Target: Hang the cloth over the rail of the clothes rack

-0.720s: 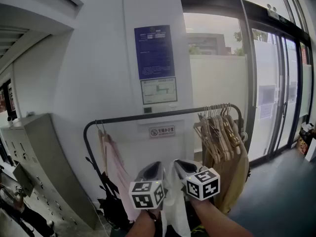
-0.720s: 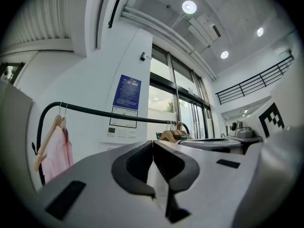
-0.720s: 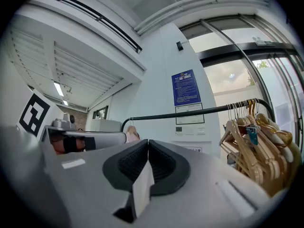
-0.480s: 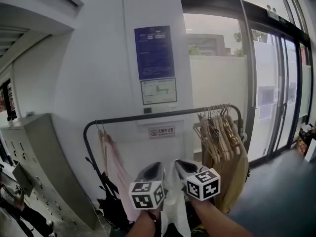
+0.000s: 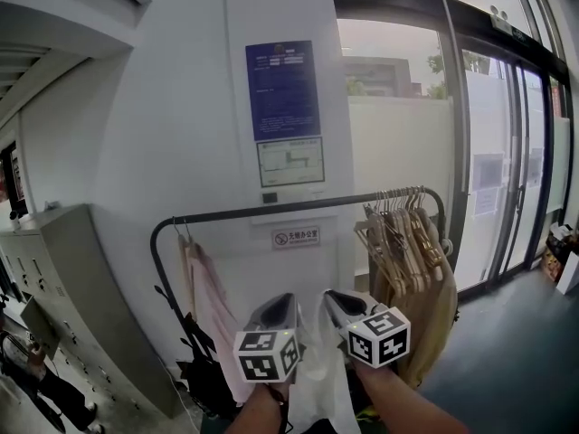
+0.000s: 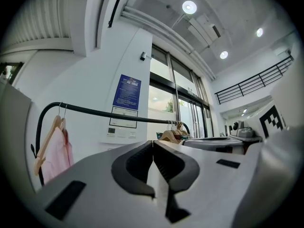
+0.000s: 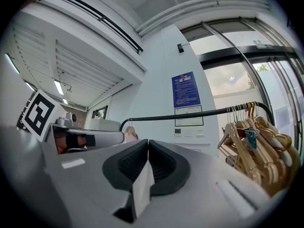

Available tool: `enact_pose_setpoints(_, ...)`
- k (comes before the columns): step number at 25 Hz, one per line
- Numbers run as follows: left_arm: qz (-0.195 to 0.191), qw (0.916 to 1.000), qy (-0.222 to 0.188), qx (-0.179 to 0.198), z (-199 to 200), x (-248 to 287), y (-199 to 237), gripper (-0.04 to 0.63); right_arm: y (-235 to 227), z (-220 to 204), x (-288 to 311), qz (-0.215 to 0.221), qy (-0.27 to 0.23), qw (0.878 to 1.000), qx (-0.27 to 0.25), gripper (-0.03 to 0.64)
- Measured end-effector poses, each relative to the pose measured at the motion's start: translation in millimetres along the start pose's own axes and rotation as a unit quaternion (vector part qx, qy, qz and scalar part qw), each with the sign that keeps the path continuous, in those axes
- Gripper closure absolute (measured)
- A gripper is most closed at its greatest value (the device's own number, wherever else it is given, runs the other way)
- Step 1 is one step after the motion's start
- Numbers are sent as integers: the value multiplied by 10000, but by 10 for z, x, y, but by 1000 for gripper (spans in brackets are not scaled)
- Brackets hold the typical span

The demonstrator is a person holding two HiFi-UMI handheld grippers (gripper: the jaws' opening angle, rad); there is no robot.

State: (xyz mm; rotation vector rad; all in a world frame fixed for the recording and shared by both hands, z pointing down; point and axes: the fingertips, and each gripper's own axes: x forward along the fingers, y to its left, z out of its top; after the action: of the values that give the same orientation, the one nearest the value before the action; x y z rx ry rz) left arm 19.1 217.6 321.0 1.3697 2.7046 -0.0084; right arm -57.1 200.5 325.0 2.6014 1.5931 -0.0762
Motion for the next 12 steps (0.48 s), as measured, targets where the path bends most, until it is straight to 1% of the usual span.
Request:
enact_pose_setpoints(3,-138,9998,24,169,120,55,15,586,-3,71,61,-8,50,10000,-86,607)
enact_pose_setpoints(6,-379,9991,0,192,340,119,45,586,-18,276,162,-45,10,9998,-201,607)
enact_pose_setpoints(8,-497,9984,-57,245,551,173,76,586,-45,476,258,-108,-69,9994,-307,607)
enact_pose_setpoints(12,-559,9976,-185,374,1079,340,201,586,-106,956,523,-285,-167,9970,-703,607)
